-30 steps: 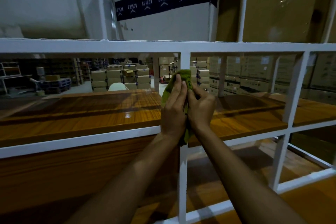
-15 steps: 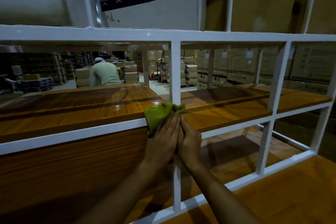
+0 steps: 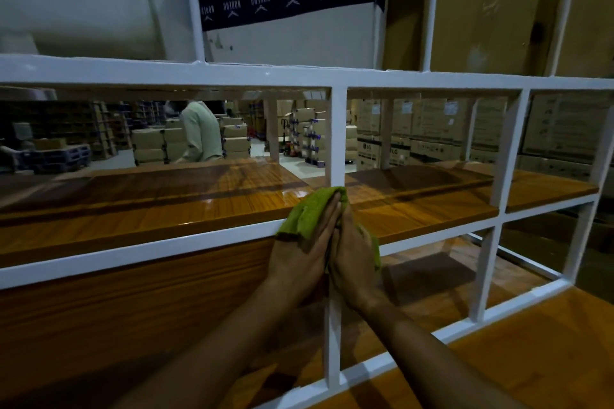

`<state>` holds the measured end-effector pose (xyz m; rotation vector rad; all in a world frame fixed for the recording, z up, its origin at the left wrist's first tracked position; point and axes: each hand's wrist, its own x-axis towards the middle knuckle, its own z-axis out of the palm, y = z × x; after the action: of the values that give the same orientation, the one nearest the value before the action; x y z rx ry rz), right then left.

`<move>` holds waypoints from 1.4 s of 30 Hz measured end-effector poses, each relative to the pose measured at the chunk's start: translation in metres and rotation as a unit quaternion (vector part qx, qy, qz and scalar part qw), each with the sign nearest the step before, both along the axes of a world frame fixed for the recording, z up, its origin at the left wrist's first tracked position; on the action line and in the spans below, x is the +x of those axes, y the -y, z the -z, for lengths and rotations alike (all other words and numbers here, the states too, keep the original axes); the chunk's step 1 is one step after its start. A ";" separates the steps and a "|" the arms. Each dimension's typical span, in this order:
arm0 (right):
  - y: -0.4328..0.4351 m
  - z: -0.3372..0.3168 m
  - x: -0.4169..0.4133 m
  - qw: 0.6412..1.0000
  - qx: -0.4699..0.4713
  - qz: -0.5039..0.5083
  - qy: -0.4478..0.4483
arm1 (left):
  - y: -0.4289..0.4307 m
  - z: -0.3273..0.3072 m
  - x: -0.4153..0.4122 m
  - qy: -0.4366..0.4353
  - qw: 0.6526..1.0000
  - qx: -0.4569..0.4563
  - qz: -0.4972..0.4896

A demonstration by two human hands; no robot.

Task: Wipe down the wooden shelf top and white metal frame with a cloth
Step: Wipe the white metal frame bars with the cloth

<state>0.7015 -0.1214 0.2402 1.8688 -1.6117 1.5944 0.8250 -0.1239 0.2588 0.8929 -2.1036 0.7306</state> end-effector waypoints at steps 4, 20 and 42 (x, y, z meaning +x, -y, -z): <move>-0.001 -0.030 0.003 0.992 0.005 -0.070 0.102 | -0.003 -0.030 -0.017 0.000 0.999 -0.005 -0.043; 0.012 -0.163 -0.010 0.976 -0.090 -0.098 0.173 | 0.040 -0.133 -0.049 -0.143 0.985 0.040 0.091; -0.025 -0.065 -0.062 0.985 -0.032 0.035 0.164 | -0.005 -0.037 -0.083 0.083 0.981 0.124 -0.121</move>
<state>0.6399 -0.0964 0.3053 1.5627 -1.7030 1.9783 0.7418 -0.1188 0.2957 1.2791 -2.2931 0.6941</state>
